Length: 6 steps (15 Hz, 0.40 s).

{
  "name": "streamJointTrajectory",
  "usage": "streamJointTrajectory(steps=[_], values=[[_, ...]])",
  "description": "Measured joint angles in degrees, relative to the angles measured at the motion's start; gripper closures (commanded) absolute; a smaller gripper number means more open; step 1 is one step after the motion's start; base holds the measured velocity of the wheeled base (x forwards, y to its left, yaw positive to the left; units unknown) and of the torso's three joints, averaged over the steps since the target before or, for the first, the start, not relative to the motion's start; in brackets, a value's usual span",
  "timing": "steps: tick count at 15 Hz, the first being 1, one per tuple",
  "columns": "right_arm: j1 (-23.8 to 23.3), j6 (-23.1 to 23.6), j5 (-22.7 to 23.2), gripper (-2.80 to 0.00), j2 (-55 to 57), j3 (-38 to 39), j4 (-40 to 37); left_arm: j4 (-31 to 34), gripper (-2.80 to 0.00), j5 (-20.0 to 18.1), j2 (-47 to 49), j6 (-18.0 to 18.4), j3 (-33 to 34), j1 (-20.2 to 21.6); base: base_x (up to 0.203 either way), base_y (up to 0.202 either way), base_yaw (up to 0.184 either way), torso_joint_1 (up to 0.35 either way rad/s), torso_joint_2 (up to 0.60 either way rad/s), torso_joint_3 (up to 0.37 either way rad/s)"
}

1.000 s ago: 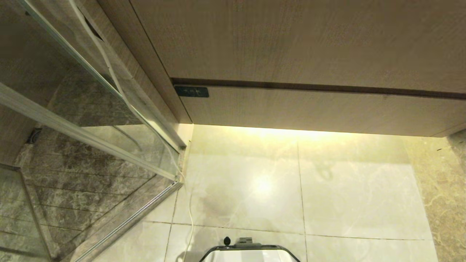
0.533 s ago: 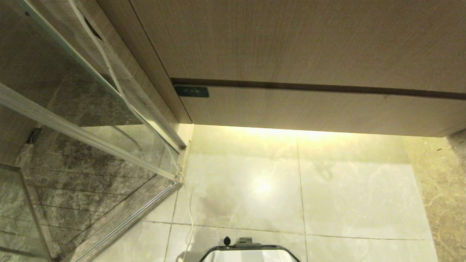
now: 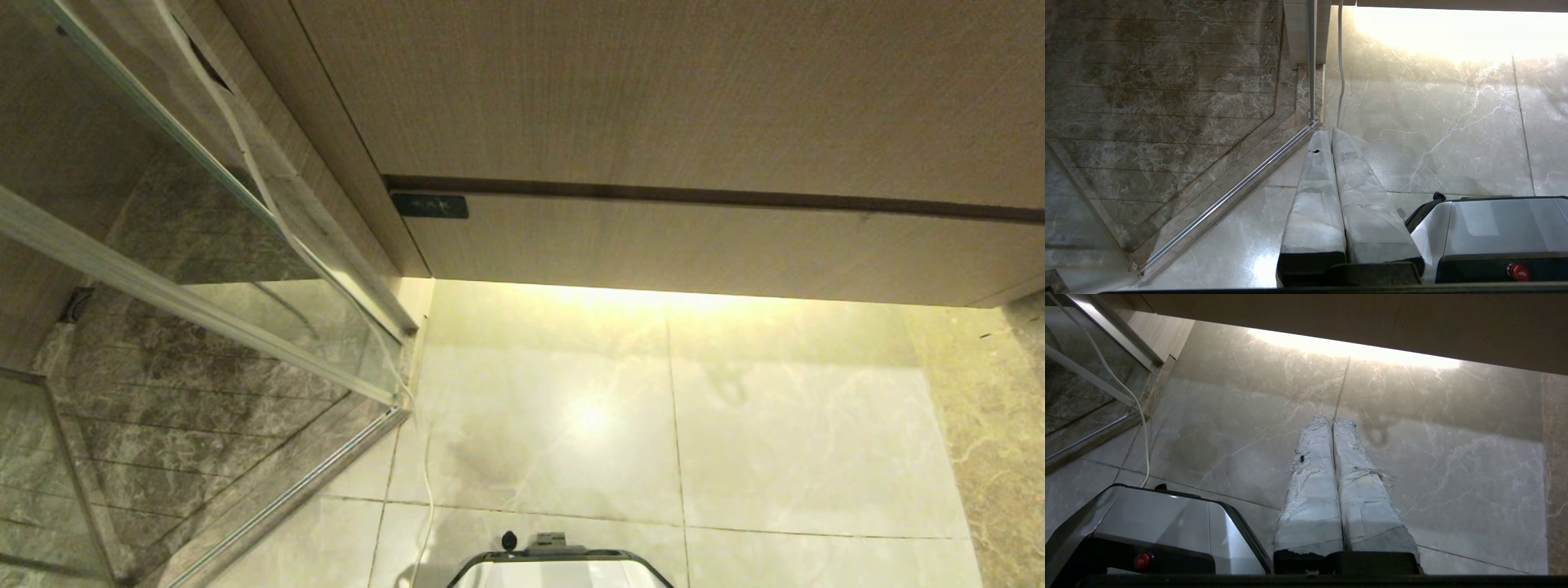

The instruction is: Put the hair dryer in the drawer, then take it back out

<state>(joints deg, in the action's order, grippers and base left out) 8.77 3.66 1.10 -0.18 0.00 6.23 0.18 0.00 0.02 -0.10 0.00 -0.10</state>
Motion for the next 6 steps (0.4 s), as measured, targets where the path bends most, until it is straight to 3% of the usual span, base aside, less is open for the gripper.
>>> streamJointTrajectory(steps=[6], values=[[0.0, -0.2, 0.0, 0.00, 0.0, 0.0, -0.1, 0.0, 0.00, 0.0, 0.0, 0.0, 0.0, 0.0, 0.000, 0.000, 0.000, 0.000, 0.00, 0.000]])
